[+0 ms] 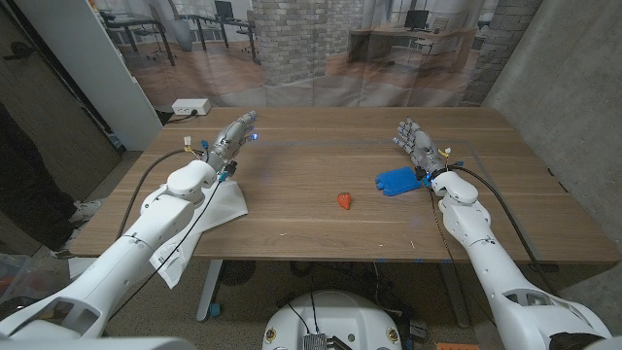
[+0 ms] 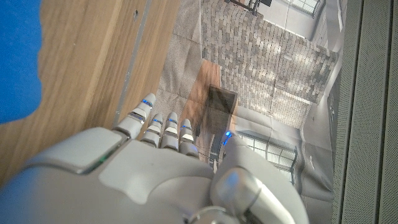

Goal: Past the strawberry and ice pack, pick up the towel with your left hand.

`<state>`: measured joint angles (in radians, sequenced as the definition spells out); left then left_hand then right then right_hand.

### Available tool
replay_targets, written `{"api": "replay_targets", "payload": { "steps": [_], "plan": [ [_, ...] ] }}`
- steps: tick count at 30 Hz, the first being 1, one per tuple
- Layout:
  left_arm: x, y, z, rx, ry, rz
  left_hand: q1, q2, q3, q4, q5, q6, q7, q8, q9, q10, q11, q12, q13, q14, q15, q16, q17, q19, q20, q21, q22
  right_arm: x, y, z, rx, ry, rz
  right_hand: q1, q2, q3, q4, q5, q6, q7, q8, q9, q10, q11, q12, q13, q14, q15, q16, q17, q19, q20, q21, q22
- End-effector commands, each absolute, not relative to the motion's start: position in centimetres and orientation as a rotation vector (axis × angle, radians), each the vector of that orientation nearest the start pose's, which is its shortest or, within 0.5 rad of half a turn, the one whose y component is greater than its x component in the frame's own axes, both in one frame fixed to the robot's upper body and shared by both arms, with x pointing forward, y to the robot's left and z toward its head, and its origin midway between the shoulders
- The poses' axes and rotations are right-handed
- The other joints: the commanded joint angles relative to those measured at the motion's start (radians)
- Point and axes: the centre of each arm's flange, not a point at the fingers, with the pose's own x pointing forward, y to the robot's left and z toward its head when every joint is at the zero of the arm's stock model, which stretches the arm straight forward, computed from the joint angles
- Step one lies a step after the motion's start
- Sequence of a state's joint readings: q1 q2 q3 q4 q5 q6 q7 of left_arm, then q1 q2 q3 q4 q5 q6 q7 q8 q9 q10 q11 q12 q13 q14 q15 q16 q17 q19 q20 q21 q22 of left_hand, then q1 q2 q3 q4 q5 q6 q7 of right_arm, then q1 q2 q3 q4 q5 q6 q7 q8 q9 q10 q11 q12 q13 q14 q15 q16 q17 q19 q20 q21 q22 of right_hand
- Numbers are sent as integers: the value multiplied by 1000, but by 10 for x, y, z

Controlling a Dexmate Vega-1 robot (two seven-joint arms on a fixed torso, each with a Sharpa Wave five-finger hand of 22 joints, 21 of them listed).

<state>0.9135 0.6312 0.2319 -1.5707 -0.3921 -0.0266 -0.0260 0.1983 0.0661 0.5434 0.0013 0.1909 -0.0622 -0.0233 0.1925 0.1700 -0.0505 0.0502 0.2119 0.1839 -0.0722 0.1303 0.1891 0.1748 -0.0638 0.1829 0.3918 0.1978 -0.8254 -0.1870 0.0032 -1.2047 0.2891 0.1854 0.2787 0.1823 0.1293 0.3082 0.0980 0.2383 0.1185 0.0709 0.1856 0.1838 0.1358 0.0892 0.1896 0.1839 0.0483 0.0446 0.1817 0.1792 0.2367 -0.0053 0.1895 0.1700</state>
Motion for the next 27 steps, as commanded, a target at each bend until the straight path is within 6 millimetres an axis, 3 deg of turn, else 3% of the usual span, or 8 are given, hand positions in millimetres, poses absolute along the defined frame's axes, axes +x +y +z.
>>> {"api": "replay_targets", "payload": {
  "steps": [1,27],
  "plan": [
    [599,325,39,426,-543,-153,13,-3,3,-7,-5,7,2,5,5,4,2,5,5,3,1,1,2,-4,6,-4,2,672,-290,-24,39,-586,216,4,-8,5,1,1,12,3,9,3,13,2,7,5,7,1,7,3,6,0,7,3],
    [561,340,73,671,-466,-171,31,-26,-3,-40,-10,2,9,-1,6,-1,6,1,6,-2,4,-2,3,-8,2,-9,3,673,-289,-23,41,-591,216,4,-9,6,-1,1,12,2,8,4,14,2,6,5,9,0,7,3,7,2,7,3]
  ]
}}
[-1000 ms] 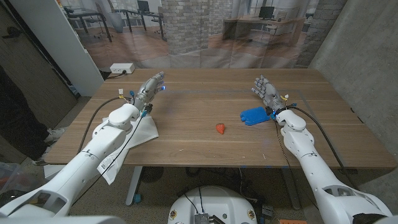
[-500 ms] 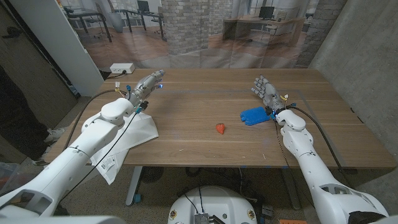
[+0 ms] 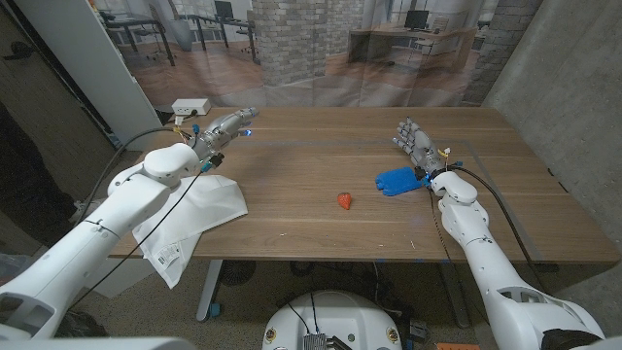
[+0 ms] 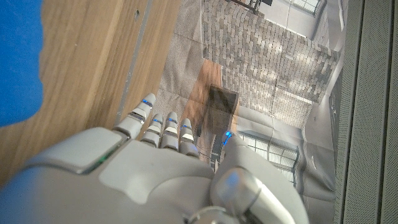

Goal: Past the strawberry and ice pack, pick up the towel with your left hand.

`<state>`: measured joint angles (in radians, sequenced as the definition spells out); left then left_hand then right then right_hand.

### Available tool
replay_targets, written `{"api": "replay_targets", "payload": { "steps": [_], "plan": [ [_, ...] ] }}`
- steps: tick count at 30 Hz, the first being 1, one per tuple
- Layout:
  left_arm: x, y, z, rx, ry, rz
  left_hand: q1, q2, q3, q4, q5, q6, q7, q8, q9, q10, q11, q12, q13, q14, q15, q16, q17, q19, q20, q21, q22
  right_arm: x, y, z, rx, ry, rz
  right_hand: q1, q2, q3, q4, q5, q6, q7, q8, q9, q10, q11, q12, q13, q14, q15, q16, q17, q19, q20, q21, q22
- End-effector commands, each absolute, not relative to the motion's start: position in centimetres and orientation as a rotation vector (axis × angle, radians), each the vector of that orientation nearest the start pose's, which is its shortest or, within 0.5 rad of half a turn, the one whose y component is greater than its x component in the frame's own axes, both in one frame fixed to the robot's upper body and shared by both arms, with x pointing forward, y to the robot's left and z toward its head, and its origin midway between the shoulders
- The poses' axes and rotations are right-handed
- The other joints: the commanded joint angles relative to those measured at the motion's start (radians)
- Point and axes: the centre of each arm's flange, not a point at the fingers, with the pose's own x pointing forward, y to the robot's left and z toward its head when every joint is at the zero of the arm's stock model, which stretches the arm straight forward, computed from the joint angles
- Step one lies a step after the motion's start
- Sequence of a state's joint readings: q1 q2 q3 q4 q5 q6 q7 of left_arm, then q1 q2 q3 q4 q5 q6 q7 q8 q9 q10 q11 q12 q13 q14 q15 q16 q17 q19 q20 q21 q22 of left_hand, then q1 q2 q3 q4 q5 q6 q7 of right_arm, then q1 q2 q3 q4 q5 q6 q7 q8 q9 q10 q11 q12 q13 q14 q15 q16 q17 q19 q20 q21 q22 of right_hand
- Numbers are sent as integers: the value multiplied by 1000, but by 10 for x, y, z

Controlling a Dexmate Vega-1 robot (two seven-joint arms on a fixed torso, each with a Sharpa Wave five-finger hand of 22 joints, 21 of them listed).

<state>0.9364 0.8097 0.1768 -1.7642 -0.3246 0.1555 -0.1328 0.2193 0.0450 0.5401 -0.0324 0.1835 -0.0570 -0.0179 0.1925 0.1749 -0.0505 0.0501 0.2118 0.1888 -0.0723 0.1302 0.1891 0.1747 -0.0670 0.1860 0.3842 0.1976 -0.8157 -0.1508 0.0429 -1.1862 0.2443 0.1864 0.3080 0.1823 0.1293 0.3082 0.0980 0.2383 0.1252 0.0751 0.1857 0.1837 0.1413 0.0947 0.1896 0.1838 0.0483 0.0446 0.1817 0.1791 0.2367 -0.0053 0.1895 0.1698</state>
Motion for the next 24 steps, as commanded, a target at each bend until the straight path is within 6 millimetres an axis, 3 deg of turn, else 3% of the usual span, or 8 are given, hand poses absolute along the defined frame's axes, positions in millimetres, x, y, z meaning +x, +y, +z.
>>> {"api": "replay_targets", "payload": {
  "steps": [1,24],
  "plan": [
    [560,340,75,678,-462,-171,10,-6,0,-7,-3,-2,4,-1,1,-1,6,2,2,-2,3,-2,4,-5,-1,-2,3,673,-289,-23,42,-590,216,4,-9,6,-1,1,5,-3,8,4,9,-4,6,5,8,-1,7,3,7,2,7,4],
    [523,354,101,853,-346,-171,11,-23,-12,-23,-4,-6,8,-4,2,-5,13,0,3,-12,5,-4,5,-11,-7,-6,5,672,-285,-22,40,-603,221,4,-10,8,-3,2,7,-6,9,4,9,-5,6,5,9,-1,7,3,7,3,7,4]
  ]
}}
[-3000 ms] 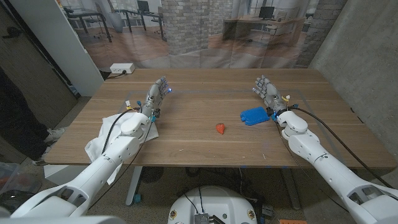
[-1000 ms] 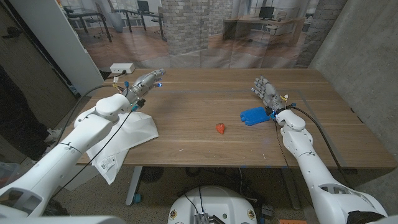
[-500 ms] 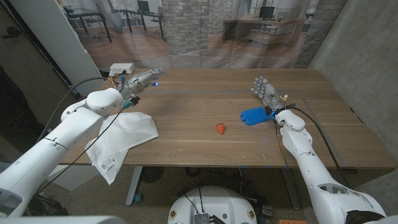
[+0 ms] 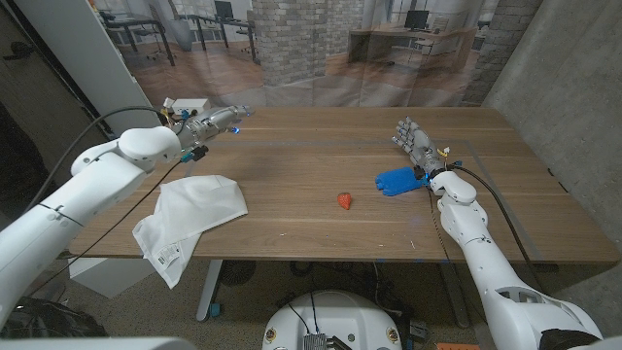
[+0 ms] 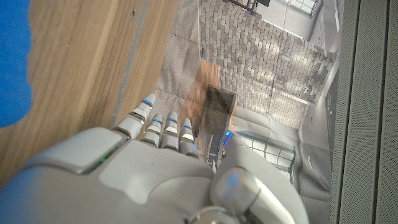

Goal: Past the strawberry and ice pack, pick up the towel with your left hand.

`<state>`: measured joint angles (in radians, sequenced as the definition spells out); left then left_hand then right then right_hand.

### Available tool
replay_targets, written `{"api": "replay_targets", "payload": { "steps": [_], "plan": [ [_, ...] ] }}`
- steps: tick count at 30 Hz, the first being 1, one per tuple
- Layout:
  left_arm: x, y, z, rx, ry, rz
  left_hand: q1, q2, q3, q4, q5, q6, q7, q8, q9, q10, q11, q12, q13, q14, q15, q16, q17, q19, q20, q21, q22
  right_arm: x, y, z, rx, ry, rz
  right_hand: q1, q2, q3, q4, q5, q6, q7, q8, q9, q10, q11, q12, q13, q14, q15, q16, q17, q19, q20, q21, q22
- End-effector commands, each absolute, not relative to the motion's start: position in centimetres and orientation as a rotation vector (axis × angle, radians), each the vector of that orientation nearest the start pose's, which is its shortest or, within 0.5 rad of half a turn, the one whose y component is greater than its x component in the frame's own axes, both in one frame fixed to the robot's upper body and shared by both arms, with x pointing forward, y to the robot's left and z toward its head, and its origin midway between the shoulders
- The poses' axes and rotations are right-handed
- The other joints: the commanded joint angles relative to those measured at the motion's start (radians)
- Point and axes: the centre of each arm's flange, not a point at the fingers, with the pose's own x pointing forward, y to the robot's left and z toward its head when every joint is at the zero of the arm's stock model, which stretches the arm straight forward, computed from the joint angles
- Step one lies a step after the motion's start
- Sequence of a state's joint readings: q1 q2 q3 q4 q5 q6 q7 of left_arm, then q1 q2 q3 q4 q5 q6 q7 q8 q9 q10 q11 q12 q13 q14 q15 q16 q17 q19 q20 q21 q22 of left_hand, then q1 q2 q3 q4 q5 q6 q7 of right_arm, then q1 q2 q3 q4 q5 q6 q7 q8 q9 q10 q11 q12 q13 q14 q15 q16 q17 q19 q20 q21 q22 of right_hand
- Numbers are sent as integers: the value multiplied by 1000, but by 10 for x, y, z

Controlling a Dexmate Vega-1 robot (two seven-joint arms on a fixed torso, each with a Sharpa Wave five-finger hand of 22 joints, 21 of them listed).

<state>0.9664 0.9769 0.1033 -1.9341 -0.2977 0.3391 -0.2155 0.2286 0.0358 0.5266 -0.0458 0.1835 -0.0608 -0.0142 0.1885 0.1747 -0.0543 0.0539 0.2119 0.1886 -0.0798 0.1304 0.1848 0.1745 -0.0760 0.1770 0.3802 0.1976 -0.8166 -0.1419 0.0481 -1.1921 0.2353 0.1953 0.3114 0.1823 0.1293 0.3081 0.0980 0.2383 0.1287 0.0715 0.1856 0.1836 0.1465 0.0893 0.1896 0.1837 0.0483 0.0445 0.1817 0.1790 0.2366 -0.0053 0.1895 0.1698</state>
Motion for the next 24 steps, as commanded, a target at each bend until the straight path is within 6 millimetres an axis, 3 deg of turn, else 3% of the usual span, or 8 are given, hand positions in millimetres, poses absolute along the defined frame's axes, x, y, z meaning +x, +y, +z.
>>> {"api": "replay_targets", "payload": {
  "steps": [1,24],
  "plan": [
    [521,355,102,859,-342,-170,2,-13,2,-10,-4,-2,4,0,2,-2,9,0,3,-5,5,0,5,-1,2,-2,5,672,-284,-23,39,-603,221,4,-10,8,-3,2,4,-2,9,4,4,1,6,5,9,-1,7,3,7,3,7,4],
    [489,362,114,976,-256,-140,1,-23,-6,-19,-3,8,8,2,3,-5,11,-1,4,-12,4,-1,6,-5,-4,-6,6,670,-280,-28,45,-608,227,2,-12,8,-4,3,8,-8,10,4,5,2,6,5,12,-1,8,4,8,3,7,4]
  ]
}}
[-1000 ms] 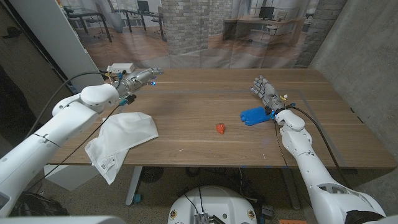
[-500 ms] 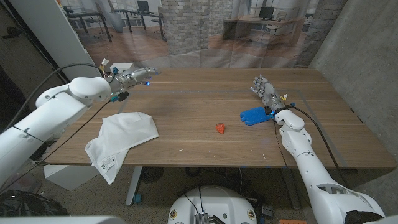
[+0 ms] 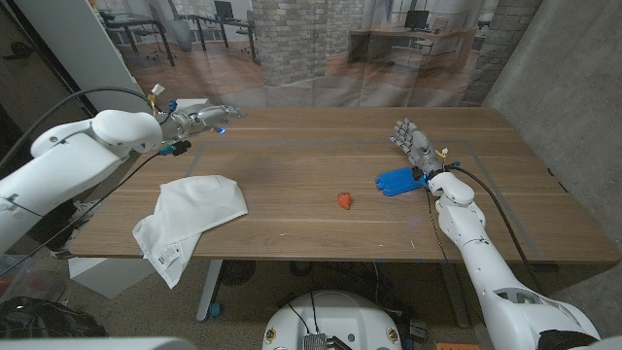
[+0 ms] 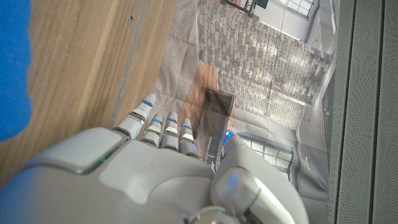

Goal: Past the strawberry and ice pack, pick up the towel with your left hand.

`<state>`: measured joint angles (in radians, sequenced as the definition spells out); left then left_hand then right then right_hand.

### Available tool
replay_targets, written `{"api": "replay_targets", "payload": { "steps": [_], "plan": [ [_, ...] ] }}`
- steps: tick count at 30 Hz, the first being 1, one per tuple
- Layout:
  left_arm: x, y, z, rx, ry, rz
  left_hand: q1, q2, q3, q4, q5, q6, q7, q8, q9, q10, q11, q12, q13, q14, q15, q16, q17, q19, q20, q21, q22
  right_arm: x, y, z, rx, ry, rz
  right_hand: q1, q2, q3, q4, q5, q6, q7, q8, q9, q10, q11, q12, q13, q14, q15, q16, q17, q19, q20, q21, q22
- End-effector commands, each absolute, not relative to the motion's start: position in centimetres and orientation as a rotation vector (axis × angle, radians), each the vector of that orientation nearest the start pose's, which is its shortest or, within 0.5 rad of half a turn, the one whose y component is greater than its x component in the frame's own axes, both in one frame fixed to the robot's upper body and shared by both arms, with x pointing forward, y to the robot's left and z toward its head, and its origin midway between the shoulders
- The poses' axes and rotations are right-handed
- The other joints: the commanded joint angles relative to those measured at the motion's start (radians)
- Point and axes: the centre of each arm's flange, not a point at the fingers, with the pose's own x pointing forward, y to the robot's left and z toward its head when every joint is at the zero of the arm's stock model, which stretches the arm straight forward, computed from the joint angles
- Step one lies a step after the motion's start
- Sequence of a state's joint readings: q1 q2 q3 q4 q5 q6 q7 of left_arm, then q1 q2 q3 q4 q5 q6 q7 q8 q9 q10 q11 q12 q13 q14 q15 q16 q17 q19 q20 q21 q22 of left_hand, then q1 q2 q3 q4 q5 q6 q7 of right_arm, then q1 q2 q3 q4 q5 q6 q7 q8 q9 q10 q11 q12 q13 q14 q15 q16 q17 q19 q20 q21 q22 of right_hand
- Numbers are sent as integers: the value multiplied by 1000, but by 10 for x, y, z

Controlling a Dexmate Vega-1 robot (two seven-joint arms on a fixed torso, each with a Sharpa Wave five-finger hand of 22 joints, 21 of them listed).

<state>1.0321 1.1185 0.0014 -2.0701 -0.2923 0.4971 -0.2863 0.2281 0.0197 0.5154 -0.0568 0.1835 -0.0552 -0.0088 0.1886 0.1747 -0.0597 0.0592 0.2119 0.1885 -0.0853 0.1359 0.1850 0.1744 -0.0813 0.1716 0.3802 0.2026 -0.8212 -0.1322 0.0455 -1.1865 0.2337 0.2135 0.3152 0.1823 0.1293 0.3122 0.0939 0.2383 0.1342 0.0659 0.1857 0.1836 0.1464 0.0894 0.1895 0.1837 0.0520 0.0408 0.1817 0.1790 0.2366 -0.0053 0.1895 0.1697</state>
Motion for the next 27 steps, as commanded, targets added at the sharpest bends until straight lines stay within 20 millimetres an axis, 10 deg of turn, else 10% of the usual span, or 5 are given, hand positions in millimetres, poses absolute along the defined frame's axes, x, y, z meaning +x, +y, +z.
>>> {"api": "replay_targets", "payload": {
  "steps": [1,27],
  "plan": [
    [488,362,115,983,-251,-139,2,-8,4,-8,-3,2,3,2,3,1,6,-1,5,-7,-1,0,6,0,0,-6,1,670,-280,-29,45,-607,228,2,-12,4,0,3,2,-2,10,4,5,2,6,5,8,2,8,4,8,3,7,4],
    [474,368,121,1079,-103,-201,1,-18,-7,-21,-3,-10,0,-3,4,-4,14,-1,6,-1,2,5,6,-1,7,-8,4,674,-272,-27,45,-610,237,0,-13,4,0,3,3,-4,9,4,8,3,7,5,10,5,8,4,8,4,7,4]
  ]
}}
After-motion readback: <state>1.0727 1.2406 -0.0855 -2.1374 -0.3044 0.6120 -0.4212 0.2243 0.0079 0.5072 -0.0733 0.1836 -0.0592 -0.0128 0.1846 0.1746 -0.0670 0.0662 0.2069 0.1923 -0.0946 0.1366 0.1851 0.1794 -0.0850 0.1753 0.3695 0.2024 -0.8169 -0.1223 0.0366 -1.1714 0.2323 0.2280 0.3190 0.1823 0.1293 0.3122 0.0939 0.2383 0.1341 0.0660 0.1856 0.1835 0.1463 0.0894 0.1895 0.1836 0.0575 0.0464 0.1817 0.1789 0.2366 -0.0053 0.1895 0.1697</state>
